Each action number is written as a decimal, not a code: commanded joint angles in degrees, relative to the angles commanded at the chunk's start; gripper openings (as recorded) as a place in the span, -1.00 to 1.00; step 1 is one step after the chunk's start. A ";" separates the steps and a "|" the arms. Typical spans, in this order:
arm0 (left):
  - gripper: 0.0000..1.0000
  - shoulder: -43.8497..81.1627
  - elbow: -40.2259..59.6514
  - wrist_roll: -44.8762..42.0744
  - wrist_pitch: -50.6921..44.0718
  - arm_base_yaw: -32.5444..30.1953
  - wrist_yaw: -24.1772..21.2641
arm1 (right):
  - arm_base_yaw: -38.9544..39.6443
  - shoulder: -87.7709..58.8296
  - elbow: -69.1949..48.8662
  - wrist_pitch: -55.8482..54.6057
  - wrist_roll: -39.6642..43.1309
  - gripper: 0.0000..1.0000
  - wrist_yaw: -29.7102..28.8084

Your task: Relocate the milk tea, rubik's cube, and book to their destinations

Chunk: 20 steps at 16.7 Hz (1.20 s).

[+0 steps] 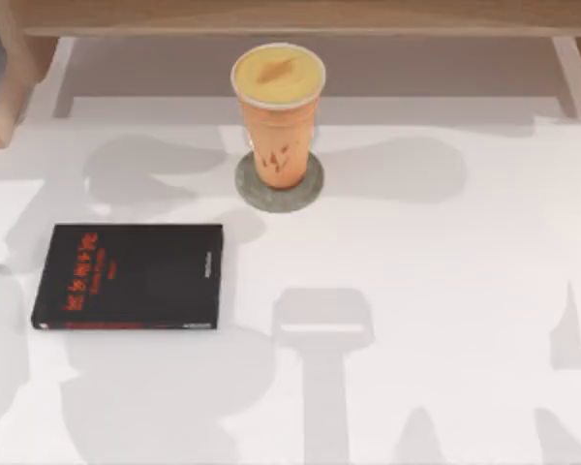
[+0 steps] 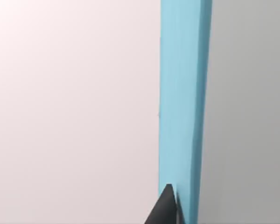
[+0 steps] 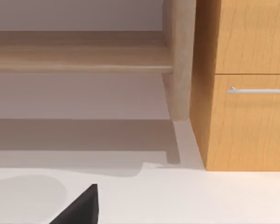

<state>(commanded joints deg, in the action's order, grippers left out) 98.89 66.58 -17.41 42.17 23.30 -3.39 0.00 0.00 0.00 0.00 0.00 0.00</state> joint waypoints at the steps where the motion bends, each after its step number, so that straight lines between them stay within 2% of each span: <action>1: -1.00 -2.29 -3.71 -3.25 1.47 -0.70 3.10 | 0.00 0.00 0.00 0.00 0.00 1.00 0.00; 5: -1.00 -9.30 -19.27 -17.96 5.63 -7.80 14.75 | 0.00 0.00 0.00 0.00 0.00 1.00 0.00; 10: -1.00 -13.35 -37.26 -36.63 5.77 -25.52 24.46 | 0.00 0.00 0.00 0.00 0.00 1.00 0.00; 15: -1.00 -11.77 -48.94 -51.21 2.59 -46.44 28.12 | 0.00 0.00 0.00 0.00 0.00 1.00 0.00; 18: -1.00 -9.87 -52.11 -56.26 0.92 -53.43 28.50 | 0.00 0.00 0.00 0.00 0.00 1.00 0.00; 20: -1.00 -9.18 -52.78 -57.54 0.45 -55.10 28.49 | 0.00 0.00 0.00 0.00 0.00 1.00 0.00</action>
<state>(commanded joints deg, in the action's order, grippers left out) 89.70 13.81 -74.95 42.62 -31.80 25.10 0.00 0.00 0.00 0.00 0.00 0.00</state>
